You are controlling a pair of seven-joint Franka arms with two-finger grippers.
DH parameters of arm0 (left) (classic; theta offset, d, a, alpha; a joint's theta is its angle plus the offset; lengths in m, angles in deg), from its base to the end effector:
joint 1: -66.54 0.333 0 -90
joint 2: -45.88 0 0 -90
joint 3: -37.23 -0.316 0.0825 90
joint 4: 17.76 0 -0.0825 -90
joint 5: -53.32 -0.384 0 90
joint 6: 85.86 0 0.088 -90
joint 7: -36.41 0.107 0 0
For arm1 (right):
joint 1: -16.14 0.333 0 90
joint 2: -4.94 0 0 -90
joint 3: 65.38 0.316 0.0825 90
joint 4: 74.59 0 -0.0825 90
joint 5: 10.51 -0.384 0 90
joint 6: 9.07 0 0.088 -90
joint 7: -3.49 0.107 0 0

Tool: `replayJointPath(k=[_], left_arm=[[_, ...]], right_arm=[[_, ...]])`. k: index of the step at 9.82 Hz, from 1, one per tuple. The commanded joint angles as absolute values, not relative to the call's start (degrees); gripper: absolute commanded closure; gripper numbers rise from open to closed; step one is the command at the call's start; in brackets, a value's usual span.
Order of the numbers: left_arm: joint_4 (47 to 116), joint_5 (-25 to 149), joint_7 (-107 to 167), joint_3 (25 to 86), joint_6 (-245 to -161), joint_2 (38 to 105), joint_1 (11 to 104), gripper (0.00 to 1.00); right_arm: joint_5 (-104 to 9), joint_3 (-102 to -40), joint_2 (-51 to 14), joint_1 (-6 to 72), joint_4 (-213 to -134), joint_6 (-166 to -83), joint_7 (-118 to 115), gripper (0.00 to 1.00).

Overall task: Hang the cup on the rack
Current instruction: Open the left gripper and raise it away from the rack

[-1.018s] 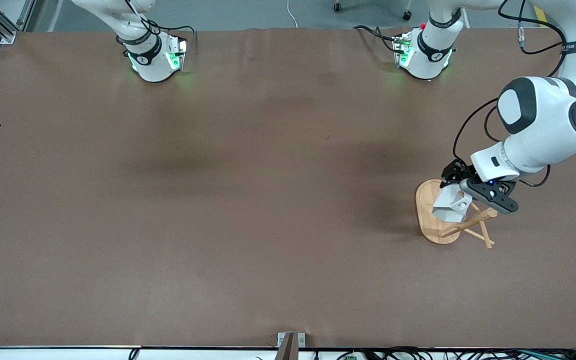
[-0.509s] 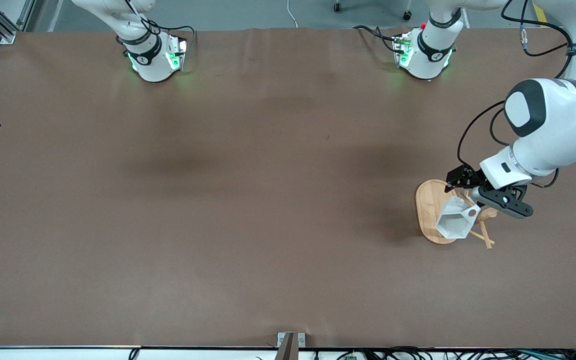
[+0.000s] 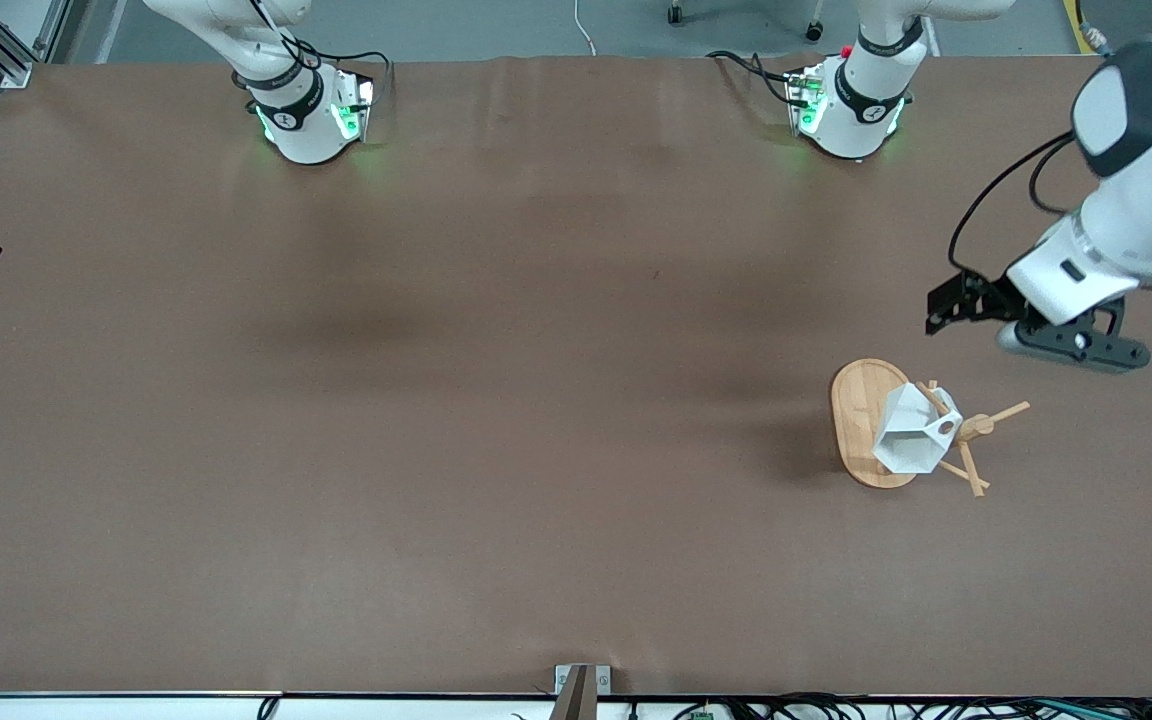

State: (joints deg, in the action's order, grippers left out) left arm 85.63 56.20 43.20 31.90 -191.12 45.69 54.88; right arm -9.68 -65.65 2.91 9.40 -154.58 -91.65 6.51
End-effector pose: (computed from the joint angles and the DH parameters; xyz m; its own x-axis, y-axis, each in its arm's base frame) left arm 0.5621 -0.0663 0.5382 0.9760 -0.2138 0.0412 -0.2156 -0.9755 0.0447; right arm 0.5472 -0.0689 0.6748 0.9843 -0.1760 0.0105 -0.1761 -0.9843 0.0140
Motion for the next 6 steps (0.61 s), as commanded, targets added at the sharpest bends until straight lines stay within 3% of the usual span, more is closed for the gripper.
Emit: replayJointPath(k=[1,2,4,6], left_arm=[[76.9,50.5,42.5,36.4,-181.3,47.1,58.4,0.00],[72.1,48.8,42.5,37.4,-177.7,47.6,60.1,0.00],[70.5,49.6,43.8,39.2,-177.2,47.3,63.1,0.00],[68.0,50.2,42.3,46.4,-174.5,47.0,68.4,0.00]], right_arm=[[-9.1,-65.4,2.7,9.2,-154.1,-92.3,8.1,0.00],[-9.3,-65.4,2.7,9.2,-154.1,-92.1,9.5,0.00],[-9.3,-65.4,2.7,9.0,-154.3,-91.5,9.0,0.00],[-9.3,-65.6,2.7,8.9,-154.2,-90.7,8.9,0.00]])
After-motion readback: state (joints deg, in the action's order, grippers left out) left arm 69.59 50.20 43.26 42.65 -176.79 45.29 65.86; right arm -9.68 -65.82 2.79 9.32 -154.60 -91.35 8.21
